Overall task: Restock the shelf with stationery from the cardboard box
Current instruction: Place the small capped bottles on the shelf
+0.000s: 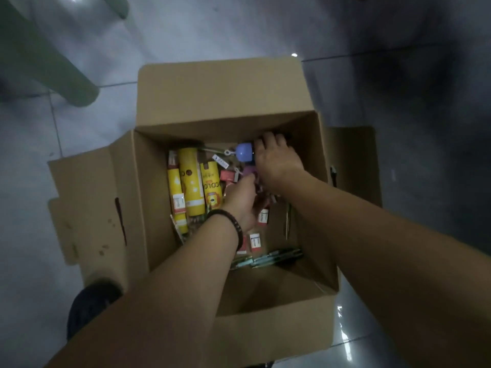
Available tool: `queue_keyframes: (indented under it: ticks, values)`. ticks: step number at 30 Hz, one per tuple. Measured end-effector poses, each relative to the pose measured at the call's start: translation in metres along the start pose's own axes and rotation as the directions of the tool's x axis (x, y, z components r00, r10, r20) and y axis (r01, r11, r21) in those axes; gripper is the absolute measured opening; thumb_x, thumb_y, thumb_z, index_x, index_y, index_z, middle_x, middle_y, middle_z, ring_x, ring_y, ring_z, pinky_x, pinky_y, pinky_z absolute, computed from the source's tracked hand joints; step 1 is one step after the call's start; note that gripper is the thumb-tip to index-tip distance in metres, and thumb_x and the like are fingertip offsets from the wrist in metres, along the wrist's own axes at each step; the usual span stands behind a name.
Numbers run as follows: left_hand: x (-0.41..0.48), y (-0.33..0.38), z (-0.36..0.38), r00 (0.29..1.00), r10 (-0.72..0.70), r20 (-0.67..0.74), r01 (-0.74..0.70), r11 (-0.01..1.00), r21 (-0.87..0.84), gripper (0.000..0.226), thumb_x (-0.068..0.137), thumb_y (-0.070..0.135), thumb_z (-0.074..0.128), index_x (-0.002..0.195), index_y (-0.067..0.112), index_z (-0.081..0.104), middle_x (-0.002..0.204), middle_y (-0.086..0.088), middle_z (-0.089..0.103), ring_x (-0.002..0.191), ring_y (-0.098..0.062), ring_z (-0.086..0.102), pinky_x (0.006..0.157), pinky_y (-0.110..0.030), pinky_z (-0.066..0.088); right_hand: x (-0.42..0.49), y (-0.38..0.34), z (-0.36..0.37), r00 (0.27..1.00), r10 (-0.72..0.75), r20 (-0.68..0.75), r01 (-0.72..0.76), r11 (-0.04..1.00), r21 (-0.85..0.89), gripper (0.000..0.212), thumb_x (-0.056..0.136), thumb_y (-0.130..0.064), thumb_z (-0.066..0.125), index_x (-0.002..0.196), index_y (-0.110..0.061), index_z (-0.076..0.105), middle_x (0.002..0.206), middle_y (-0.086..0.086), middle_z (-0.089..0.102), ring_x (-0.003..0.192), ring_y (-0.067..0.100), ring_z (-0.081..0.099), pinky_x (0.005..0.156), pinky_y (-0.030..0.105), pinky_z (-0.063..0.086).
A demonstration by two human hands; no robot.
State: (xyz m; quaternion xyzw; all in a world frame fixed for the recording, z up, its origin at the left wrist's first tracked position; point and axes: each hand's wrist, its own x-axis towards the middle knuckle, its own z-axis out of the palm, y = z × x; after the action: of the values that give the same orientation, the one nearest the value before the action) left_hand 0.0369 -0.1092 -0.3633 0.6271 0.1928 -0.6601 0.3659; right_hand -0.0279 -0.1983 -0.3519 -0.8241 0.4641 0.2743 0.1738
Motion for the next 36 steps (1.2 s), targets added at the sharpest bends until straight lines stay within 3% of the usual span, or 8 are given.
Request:
queue_keyframes:
  ticks: [5,10,15,18,21,25,30,36]
  values:
    - [0.015,-0.021,-0.003,0.996,0.031,-0.083,-0.029,0.999,0.025,0.03,0.095,0.009,0.054,0.116,0.01,0.076,0.101,-0.016,0.081,0.085,-0.032,0.077,0.068,-0.041,0.064,-0.009,0.002,-0.001,0.998,0.037,0.051,-0.037,0.999,-0.013,0.065,0.101,-0.03,0.064,0.153,-0.005,0.033,0.156,0.025,0.028,0.145,0.043,0.031,0.119,0.048,0.033]
    - [0.028,-0.037,0.003,0.99,0.06,-0.13,-0.062,0.998,-0.012,0.024,0.084,0.021,0.063,0.1,0.018,0.079,0.096,-0.012,0.081,0.085,-0.033,0.078,0.083,-0.051,0.064,0.002,0.006,-0.007,0.982,0.102,0.161,-0.13,0.975,0.178,0.088,0.104,-0.023,0.064,0.162,0.007,0.005,0.156,0.03,0.037,0.14,0.042,0.048,0.112,0.041,0.04]
    - [0.013,-0.045,0.004,0.993,0.068,-0.097,-0.076,0.994,-0.083,0.022,0.092,0.028,0.074,0.108,0.013,0.077,0.096,-0.009,0.081,0.086,-0.03,0.079,0.084,-0.047,0.066,-0.002,0.013,-0.017,0.969,0.095,0.227,-0.123,0.986,0.114,0.052,0.11,-0.024,0.051,0.15,0.006,0.039,0.153,0.027,0.046,0.143,0.038,0.046,0.114,0.035,0.036]
    - [-0.004,-0.041,-0.002,0.999,-0.003,-0.051,-0.002,0.994,-0.108,0.027,0.098,0.033,0.073,0.118,0.014,0.075,0.082,-0.001,0.073,0.058,-0.012,0.062,0.056,-0.028,0.052,-0.006,0.007,-0.022,0.967,0.075,0.244,-0.124,0.973,0.193,0.052,0.106,-0.031,0.057,0.145,0.001,0.046,0.149,0.027,0.05,0.144,0.04,0.043,0.113,0.038,0.04]
    - [-0.032,-0.032,-0.015,0.999,0.039,-0.001,-0.039,0.997,-0.061,0.045,0.1,0.054,0.065,0.126,0.019,0.072,0.094,-0.002,0.079,0.077,-0.019,0.076,0.067,-0.034,0.061,-0.023,0.002,-0.036,0.955,0.051,0.292,-0.15,0.933,0.328,0.036,0.1,-0.037,0.066,0.12,-0.008,0.067,0.122,0.019,0.07,0.116,0.037,0.065,0.089,0.035,0.05]
    - [-0.1,0.003,-0.038,0.99,0.081,0.113,-0.07,0.993,-0.094,0.052,0.097,0.068,0.057,0.132,0.031,0.069,0.128,-0.013,0.075,0.116,-0.039,0.073,0.099,-0.066,0.056,-0.07,0.002,-0.079,0.946,-0.06,0.319,-0.187,0.701,0.689,0.018,0.091,-0.02,0.078,0.078,-0.014,0.068,0.077,0.008,0.066,0.076,0.023,0.064,0.069,0.038,0.055]
    - [-0.227,0.069,-0.07,0.956,0.052,0.287,-0.021,0.994,-0.109,0.078,0.101,0.072,0.036,0.143,0.012,0.063,0.139,-0.021,0.067,0.132,-0.038,0.063,0.115,-0.059,0.046,-0.164,-0.029,-0.177,0.956,-0.183,0.231,-0.177,0.271,0.946,0.009,0.097,-0.006,0.075,0.101,-0.004,0.067,0.088,0.01,0.07,0.082,0.02,0.066,0.07,0.029,0.054]
    - [-0.43,0.154,-0.103,0.916,0.227,0.329,-0.209,0.974,-0.09,0.054,0.096,0.024,0.061,0.146,0.004,0.051,0.136,-0.029,0.066,0.118,-0.044,0.067,0.101,-0.066,0.053,-0.286,-0.087,-0.327,0.979,-0.195,0.066,-0.03,0.183,0.983,0.023,0.098,-0.011,0.075,0.121,-0.006,0.072,0.113,0.017,0.077,0.099,0.028,0.072,0.092,0.047,0.059]
